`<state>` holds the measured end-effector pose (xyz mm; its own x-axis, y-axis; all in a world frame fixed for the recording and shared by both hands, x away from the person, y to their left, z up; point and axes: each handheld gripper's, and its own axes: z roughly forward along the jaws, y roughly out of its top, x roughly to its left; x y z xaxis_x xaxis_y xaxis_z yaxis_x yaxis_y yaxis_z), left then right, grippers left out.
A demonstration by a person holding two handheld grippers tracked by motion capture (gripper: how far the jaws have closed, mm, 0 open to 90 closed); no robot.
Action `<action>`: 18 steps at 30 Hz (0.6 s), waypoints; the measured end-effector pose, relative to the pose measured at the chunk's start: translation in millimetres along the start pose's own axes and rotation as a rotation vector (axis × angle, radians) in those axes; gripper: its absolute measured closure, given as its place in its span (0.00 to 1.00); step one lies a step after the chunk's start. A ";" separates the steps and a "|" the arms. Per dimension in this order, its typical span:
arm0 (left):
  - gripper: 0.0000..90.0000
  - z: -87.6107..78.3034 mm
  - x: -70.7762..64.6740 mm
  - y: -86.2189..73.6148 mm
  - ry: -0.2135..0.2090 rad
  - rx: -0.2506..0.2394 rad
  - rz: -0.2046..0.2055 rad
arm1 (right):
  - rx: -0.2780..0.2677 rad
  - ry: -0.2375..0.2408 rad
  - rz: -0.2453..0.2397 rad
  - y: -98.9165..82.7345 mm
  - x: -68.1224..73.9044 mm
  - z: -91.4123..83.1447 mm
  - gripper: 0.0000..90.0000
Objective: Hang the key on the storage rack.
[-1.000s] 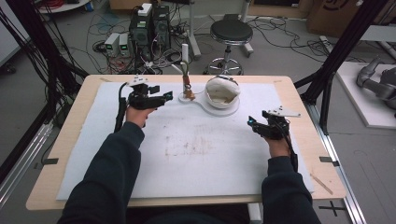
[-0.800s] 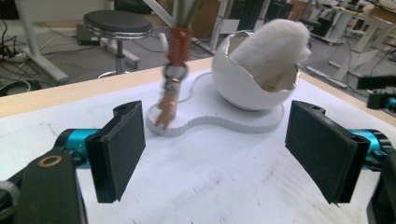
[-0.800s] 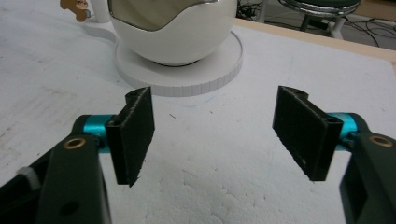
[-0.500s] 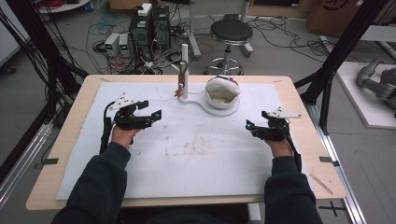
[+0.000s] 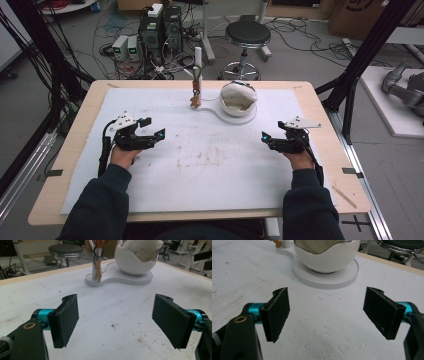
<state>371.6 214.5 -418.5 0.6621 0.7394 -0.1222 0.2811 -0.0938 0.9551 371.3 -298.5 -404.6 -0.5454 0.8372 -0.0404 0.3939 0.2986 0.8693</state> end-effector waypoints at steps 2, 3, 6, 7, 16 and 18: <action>0.24 -2.6 0.5 -0.7 0.008 0.005 0.003 | 0.000 -0.005 0.001 -0.3 0.7 -0.7 0.24; 0.24 -3.2 0.9 -1.1 0.013 0.007 0.002 | 0.003 -0.003 0.003 -0.6 0.8 -0.6 0.24; 0.24 -3.7 1.9 -1.7 0.021 0.010 0.001 | 0.005 -0.003 0.013 -1.5 -1.0 0.3 0.24; 0.24 -3.6 1.8 -1.9 0.023 0.012 0.000 | 0.007 -0.007 0.009 -1.8 -2.1 0.3 0.24; 0.24 -3.2 2.8 -2.5 0.028 0.016 -0.006 | 0.014 -0.011 0.019 -4.1 -4.5 0.7 0.24; 0.24 -3.3 2.9 -2.5 0.027 0.017 -0.009 | 0.016 -0.011 0.017 -4.4 -4.7 0.6 0.24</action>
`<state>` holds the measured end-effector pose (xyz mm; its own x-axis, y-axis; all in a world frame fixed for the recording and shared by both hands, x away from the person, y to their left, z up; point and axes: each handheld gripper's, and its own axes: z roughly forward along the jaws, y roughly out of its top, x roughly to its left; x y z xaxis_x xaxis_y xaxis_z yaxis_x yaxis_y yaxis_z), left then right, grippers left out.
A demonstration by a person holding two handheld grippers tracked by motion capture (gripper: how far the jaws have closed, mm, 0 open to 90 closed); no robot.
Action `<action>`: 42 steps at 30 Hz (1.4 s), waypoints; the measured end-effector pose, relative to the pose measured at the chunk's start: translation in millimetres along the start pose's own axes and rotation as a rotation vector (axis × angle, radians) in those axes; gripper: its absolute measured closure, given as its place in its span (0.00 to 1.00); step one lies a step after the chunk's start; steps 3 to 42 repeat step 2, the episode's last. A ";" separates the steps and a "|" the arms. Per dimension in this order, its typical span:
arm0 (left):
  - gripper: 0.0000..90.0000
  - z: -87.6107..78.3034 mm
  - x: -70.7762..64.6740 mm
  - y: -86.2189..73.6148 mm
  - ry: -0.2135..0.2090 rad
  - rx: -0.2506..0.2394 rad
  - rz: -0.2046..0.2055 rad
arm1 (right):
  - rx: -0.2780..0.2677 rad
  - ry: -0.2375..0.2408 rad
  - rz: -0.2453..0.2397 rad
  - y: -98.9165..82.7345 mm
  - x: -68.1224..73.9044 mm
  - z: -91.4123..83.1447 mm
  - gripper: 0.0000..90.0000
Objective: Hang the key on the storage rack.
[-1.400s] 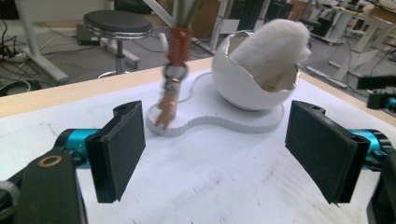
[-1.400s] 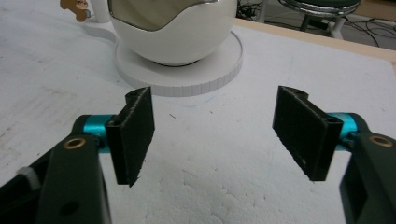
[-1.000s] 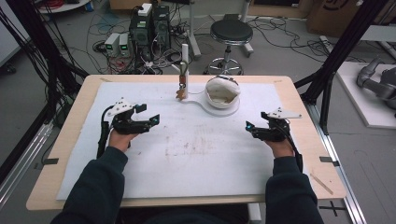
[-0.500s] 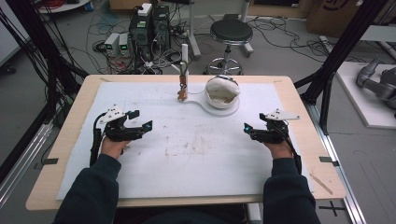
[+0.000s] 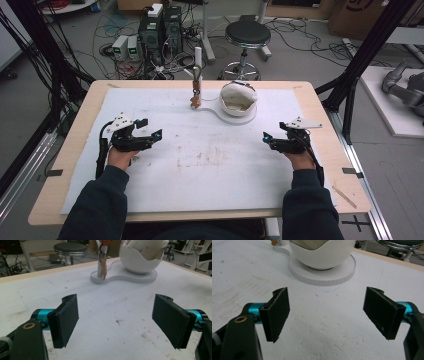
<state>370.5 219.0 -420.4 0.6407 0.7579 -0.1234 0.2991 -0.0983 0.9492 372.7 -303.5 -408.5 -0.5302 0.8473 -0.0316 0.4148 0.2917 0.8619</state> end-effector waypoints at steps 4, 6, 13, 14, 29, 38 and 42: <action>0.24 0.3 -0.4 0.0 -0.006 0.000 -0.002 | 0.000 0.000 0.000 -0.2 -0.2 0.6 0.24; 0.24 0.3 -0.4 0.0 -0.006 0.000 -0.002 | 0.000 0.000 0.000 -0.2 -0.2 0.6 0.24; 0.24 0.3 -0.4 0.0 -0.006 0.000 -0.002 | 0.000 0.000 0.000 -0.2 -0.2 0.6 0.24; 0.24 0.3 -0.4 0.0 -0.006 0.000 -0.002 | 0.000 0.000 0.000 -0.2 -0.2 0.6 0.24; 0.24 0.3 -0.4 0.0 -0.006 0.000 -0.002 | 0.000 0.000 0.000 -0.2 -0.2 0.6 0.24; 0.24 0.3 -0.4 0.0 -0.006 0.000 -0.002 | 0.000 0.000 0.000 -0.2 -0.2 0.6 0.24; 0.24 0.3 -0.4 0.0 -0.006 0.000 -0.002 | 0.000 0.000 0.000 -0.2 -0.2 0.6 0.24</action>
